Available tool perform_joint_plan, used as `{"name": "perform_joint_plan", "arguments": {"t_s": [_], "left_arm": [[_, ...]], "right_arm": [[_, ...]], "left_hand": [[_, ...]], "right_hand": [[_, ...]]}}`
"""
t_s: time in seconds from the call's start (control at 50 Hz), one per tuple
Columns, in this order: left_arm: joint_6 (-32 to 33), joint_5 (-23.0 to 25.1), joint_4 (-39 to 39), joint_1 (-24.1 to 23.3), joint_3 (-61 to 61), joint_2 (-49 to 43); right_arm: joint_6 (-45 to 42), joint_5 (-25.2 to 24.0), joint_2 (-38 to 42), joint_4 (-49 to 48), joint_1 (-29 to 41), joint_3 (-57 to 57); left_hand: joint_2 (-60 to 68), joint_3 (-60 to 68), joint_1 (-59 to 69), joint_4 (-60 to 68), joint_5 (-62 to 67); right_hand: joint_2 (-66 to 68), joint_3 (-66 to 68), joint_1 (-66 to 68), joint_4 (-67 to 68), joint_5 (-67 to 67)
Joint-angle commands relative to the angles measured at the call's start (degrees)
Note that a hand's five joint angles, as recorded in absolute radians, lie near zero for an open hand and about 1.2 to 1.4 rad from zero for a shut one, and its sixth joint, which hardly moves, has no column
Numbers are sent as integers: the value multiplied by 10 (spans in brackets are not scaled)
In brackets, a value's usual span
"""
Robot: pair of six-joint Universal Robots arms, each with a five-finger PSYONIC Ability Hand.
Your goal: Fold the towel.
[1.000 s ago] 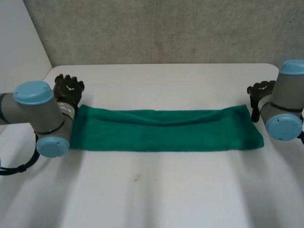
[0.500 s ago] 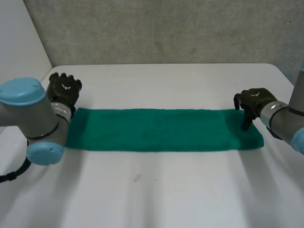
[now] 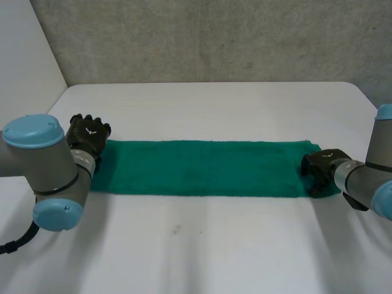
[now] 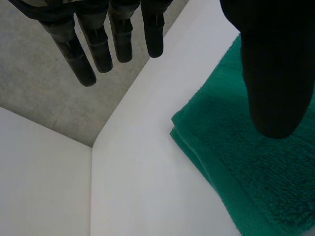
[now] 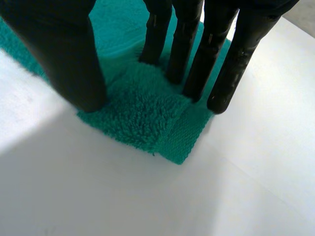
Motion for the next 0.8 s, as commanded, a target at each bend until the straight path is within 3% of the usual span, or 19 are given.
{"name": "perform_joint_plan", "arguments": {"t_s": [0.02, 0.16, 0.46, 0.56, 0.6, 0.68, 0.8], "left_arm": [[1, 0, 0, -1, -8, 14], [-4, -2, 0, 0, -15, 36], [-24, 0, 0, 3, -34, 49], [-25, 0, 0, 1, -35, 49], [-25, -1, 0, 0, -36, 49], [-25, 2, 0, 0, -50, 50], [-25, 2, 0, 2, -55, 50]], "right_arm": [[-1, 26, -27, -49, -14, 25], [-7, 30, -96, -103, -39, 59], [-115, 28, -109, -98, -143, 65], [-112, 3, -107, -86, -143, 72], [-113, -35, -103, -78, -143, 80], [-111, -64, -102, -79, -154, 86], [-111, -70, -100, -81, -179, 89]], "left_hand": [[26, 27, 26, 23, 23], [26, 27, 26, 23, 23], [21, 22, 21, 18, 18], [21, 22, 21, 18, 18], [21, 22, 21, 18, 18], [21, 22, 21, 18, 18], [19, 20, 20, 17, 16]], "right_hand": [[325, 325, 474, 324, 338], [325, 325, 474, 324, 338], [325, 325, 474, 324, 338], [206, 207, 356, 206, 220], [65, 66, 215, 65, 79], [30, 30, 179, 29, 43], [2, 3, 152, 2, 16]]}}
